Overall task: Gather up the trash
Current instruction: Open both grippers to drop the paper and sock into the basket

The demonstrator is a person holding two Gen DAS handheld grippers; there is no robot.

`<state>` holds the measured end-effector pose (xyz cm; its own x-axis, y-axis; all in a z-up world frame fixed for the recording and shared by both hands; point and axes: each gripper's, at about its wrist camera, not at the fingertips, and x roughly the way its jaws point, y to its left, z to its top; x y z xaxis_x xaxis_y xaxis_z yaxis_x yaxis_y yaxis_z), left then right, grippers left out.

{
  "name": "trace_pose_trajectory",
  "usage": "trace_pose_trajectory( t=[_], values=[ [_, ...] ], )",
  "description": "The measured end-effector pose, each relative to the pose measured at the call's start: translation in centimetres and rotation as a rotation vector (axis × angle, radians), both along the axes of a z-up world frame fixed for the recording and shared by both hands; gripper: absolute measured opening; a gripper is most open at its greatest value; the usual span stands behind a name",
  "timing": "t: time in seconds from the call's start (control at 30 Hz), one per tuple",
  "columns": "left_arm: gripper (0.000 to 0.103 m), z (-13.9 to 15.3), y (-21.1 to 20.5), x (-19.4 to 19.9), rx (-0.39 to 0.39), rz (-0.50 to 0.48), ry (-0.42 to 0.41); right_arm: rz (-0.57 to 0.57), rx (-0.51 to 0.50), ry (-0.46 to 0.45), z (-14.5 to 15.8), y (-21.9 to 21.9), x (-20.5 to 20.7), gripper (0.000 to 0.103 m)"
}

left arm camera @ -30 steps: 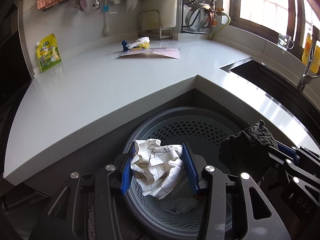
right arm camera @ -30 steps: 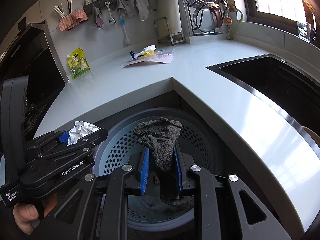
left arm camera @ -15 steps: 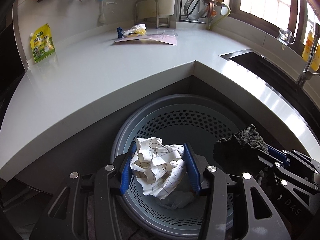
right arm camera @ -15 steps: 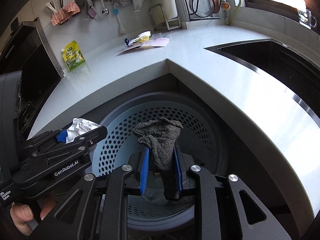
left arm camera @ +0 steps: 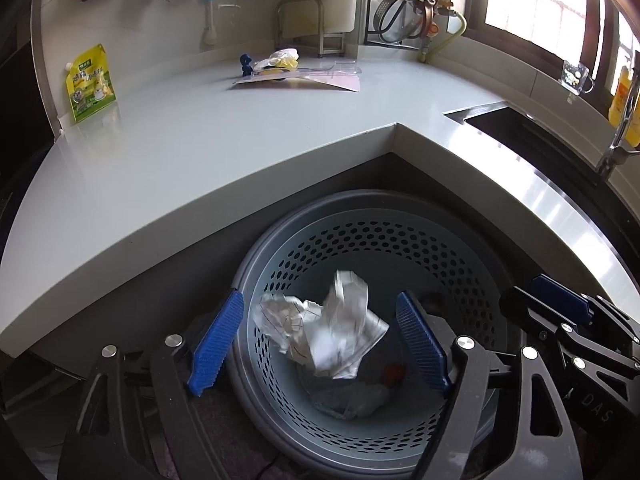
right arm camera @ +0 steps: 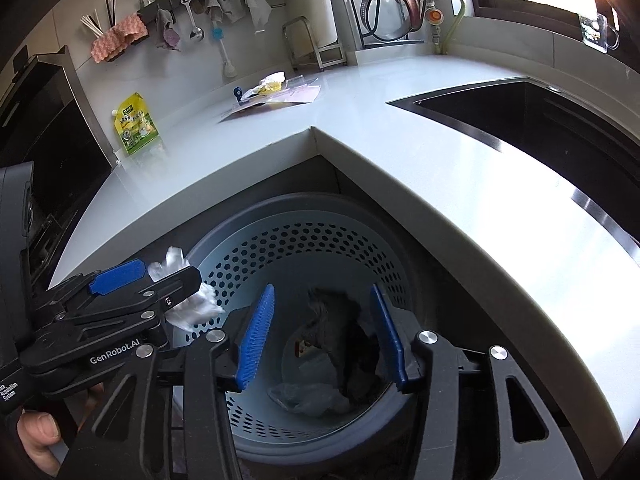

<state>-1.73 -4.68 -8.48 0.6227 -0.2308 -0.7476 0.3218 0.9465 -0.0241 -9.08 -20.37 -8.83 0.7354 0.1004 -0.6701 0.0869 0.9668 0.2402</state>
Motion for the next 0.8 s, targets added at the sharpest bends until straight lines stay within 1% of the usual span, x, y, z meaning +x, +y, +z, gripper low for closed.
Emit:
trace_pose_trajectory(
  t=[0.63, 0.8],
  values=[
    [0.082, -0.07, 0.30, -0.02, 0.005, 0.009, 0.003, -0.005, 0.016, 0.016, -0.40, -0.52, -0.03, 0.051],
    [0.085, 0.01, 0.73, 0.12, -0.003, 0.020, 0.005, 0.004, 0.025, 0.007, -0.34, -0.60, -0.08, 0.055]
  ],
)
